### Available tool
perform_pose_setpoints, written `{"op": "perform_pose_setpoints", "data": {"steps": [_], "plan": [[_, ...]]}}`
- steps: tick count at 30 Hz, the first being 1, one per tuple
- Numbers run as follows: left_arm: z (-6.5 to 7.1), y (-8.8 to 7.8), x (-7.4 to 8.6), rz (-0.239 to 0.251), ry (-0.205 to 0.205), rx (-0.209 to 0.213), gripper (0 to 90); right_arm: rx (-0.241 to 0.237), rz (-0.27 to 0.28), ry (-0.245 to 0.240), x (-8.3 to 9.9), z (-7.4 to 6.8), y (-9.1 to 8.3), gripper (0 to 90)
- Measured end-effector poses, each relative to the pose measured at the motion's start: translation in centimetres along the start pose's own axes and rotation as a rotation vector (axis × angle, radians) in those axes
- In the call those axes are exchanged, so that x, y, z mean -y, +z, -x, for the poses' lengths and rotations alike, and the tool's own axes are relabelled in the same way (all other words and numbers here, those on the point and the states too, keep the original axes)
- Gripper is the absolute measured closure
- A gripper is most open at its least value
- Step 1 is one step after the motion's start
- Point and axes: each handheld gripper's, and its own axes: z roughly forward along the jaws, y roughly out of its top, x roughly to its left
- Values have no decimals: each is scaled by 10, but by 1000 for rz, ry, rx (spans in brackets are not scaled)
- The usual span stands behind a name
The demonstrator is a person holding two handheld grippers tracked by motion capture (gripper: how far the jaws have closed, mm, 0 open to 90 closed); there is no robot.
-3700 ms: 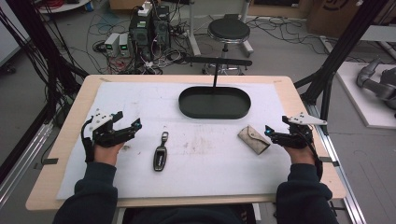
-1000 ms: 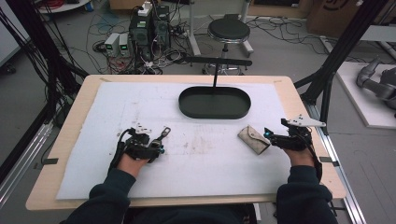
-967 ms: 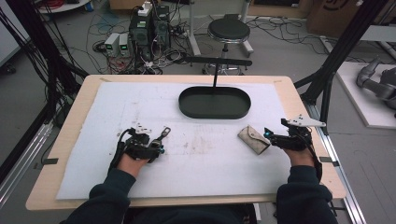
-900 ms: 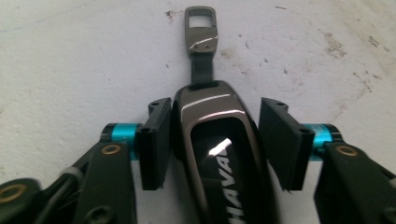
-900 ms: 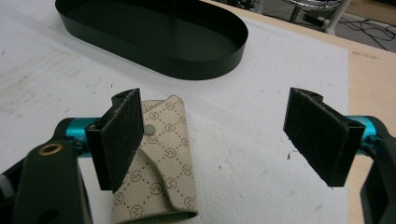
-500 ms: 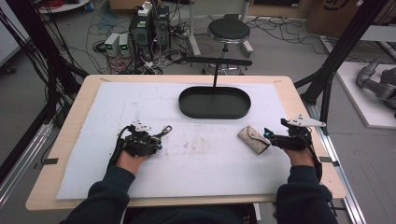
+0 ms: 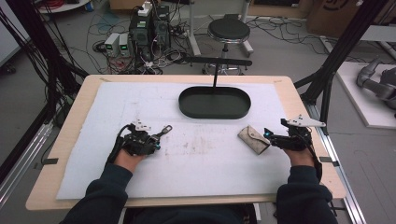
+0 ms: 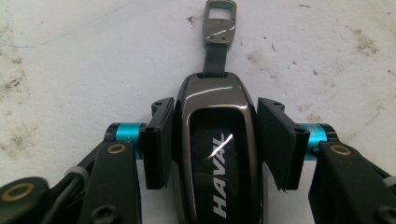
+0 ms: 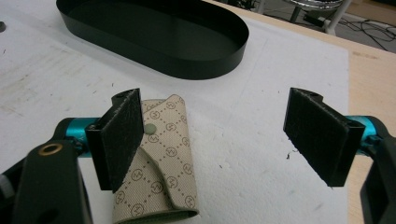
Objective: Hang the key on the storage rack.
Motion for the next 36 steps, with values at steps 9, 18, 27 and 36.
{"op": "perform_pose_setpoints", "data": {"steps": [9, 18, 27, 36], "plan": [[-4, -16, -8, 136, -31, 29, 485, 0, 0, 2, 0, 0, 1, 208], [-3, -32, -40, 262, -23, 42, 485, -14, 5, 0, -3, -2, 3, 208], [3, -42, -88, 345, -1, 45, 486, -20, 15, 1, -4, -1, 4, 208], [17, -41, -161, 379, 71, 54, 486, -24, 24, 1, -5, 0, 4, 208]]}}
